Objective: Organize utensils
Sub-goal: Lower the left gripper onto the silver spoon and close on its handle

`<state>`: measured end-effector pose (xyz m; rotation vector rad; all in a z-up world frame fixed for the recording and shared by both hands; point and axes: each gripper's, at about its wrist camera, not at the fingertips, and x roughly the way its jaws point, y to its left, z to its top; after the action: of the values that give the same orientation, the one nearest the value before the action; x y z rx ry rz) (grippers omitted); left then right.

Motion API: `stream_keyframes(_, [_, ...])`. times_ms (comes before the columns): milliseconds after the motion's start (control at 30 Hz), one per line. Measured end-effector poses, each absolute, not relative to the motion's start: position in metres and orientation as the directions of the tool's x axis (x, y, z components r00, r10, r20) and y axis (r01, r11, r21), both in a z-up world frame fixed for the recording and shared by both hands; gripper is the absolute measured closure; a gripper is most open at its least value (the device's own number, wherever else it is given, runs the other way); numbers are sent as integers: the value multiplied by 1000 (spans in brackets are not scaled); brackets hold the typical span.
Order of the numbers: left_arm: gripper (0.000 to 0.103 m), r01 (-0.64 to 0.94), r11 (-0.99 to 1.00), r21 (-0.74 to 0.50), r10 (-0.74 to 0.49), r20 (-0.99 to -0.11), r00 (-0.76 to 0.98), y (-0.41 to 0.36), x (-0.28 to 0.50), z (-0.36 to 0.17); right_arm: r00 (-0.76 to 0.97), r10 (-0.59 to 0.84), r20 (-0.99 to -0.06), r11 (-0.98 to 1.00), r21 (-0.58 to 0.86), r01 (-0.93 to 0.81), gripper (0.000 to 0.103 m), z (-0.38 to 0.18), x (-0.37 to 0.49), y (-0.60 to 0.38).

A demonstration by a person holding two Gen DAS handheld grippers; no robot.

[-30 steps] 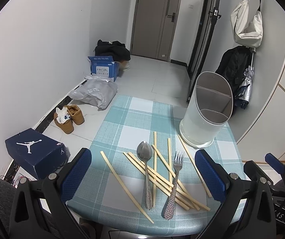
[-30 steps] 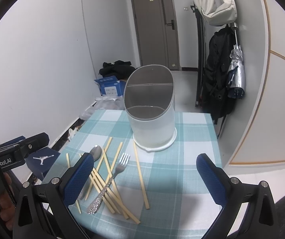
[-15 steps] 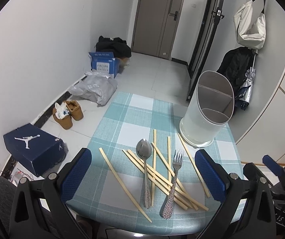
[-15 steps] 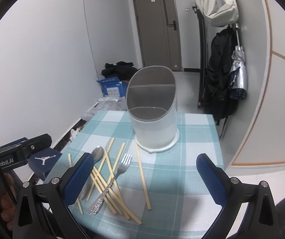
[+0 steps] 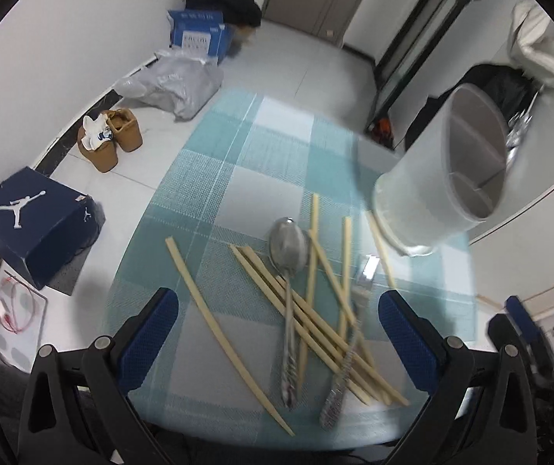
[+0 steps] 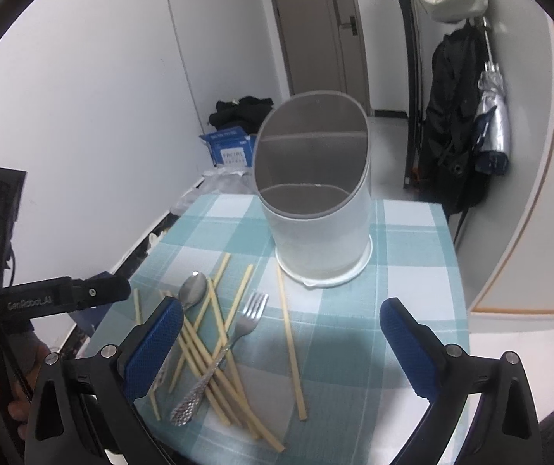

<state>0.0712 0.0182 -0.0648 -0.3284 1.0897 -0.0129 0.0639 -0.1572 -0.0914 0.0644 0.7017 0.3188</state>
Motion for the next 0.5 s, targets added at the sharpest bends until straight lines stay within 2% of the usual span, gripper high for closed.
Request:
stream_keyframes(233, [14,-100,985,-144,-101,-932,347,11,105,-88,676,315,-666,949,197,-248,9,-108,99,-165])
stream_keyframes(367, [15,-66,993,-100,-76,-950,303,5,114,-94,657,328,-679,944,226,-238,10,-114,111,-172])
stream_keyframes(467, [24,-34,996,-77,-65,-960,271,-2,121,-100,643,346,-684,938,262,-226,10,-117,117,-176])
stream_keyframes(500, [25,-24,997,-71,-63,-965,253,-4,123,-103,639,350,-684,936,271,-223,10,-117,119,-177])
